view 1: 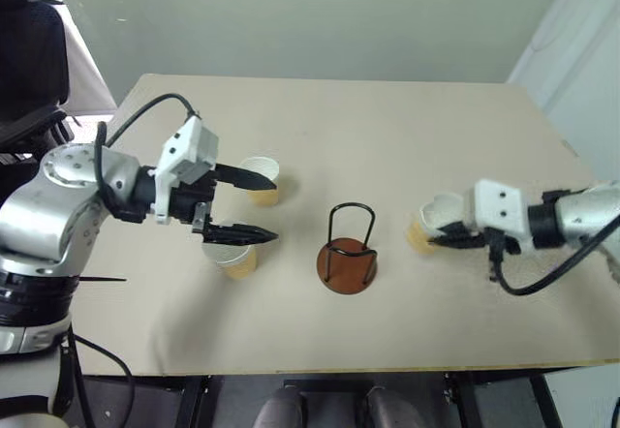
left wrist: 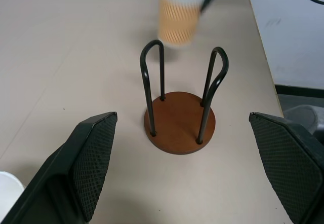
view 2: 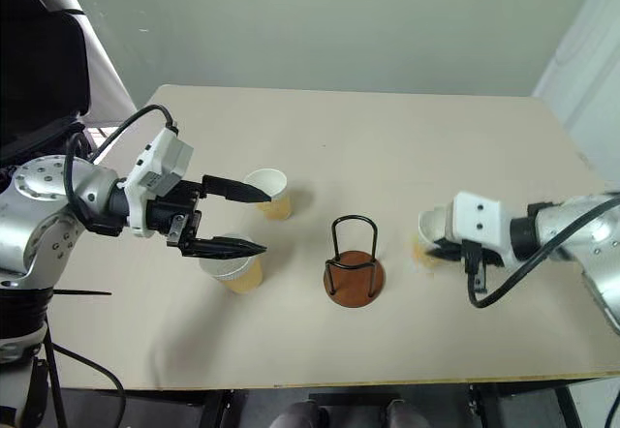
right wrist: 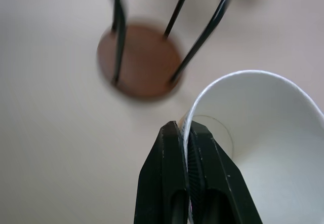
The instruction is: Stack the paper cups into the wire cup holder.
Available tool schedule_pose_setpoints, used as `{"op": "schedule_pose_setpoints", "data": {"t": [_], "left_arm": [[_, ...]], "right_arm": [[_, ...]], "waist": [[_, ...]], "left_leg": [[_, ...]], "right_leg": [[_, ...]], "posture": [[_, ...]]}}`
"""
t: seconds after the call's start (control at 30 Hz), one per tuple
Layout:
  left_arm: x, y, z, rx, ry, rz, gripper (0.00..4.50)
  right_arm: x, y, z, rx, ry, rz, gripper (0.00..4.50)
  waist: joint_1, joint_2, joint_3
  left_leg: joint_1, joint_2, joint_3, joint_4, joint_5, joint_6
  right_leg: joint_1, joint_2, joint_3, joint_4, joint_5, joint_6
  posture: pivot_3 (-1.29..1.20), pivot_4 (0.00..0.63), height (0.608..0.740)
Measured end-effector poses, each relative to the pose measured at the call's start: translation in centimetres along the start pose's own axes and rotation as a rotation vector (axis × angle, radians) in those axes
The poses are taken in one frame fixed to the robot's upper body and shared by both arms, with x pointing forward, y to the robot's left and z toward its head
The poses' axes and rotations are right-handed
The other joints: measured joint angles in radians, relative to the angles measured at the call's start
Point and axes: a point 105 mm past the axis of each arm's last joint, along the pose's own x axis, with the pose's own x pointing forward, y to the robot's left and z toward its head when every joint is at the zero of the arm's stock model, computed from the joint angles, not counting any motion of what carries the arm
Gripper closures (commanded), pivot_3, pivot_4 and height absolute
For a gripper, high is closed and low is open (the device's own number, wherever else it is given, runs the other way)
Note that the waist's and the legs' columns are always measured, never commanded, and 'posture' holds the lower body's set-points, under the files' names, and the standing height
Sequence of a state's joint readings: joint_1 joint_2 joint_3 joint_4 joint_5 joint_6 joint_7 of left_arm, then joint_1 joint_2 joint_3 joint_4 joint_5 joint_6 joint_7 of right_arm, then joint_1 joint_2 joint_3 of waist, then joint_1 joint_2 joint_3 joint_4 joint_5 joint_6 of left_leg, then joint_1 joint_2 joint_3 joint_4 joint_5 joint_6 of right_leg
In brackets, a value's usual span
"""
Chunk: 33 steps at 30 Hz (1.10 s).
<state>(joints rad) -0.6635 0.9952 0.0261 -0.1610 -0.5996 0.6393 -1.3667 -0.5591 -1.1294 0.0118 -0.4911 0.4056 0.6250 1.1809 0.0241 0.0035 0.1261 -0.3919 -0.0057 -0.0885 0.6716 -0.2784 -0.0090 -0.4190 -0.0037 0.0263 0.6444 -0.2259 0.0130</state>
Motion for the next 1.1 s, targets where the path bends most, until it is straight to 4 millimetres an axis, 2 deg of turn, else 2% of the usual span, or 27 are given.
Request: {"op": "schedule_pose_setpoints", "data": {"t": [0.1,0.23,0.33,0.6,1.1], "left_arm": [[0.0,0.0,0.0,-0.002,-0.001,0.001,0.0],[0.2,0.2,0.2,0.008,-0.009,-0.005,0.0],[0.4,0.4,0.3,0.009,-0.009,-0.009,0.0],[0.6,0.7,0.4,0.018,-0.013,-0.024,0.0],[0.6,0.7,0.2,0.015,-0.006,-0.017,0.0]], "right_arm": [[-1.0,-0.9,3.3,-0.102,-0.054,-0.023,4.46],[-0.9,-0.6,5.8,-0.189,-0.088,0.006,4.46],[0.0,0.6,6.7,-0.236,-0.097,0.071,4.46],[1.5,2.2,7.0,-0.262,-0.104,0.176,4.46],[3.2,3.0,6.6,-0.29,-0.127,0.223,4.46]], "waist": [[0.0,0.0,0.0],[0.001,0.0,0.0],[0.0,0.0,0.0],[0.0,0.0,0.0],[0.0,0.0,0.0]], "left_leg": [[0.0,0.0,0.0,0.0,0.0,0.0],[-0.001,0.0,-0.001,0.0,0.0,0.001],[-0.001,0.0,-0.001,0.0,0.0,0.001],[-0.001,0.0,-0.001,0.0,-0.001,0.001],[-0.001,0.0,-0.001,0.0,-0.001,0.001]], "right_leg": [[0.0,0.0,0.0,0.0,0.0,0.0],[0.0,0.0,0.0,-0.001,0.0,0.0],[0.0,0.0,0.0,-0.001,0.0,0.0],[-0.001,0.0,0.0,-0.001,0.0,0.0],[-0.001,0.0,0.0,-0.001,0.0,0.0]], "posture": [[0.0,0.15,0.74],[0.0,0.15,0.74],[0.0,0.15,0.74],[0.0,0.15,0.74],[0.0,0.15,0.74]]}}
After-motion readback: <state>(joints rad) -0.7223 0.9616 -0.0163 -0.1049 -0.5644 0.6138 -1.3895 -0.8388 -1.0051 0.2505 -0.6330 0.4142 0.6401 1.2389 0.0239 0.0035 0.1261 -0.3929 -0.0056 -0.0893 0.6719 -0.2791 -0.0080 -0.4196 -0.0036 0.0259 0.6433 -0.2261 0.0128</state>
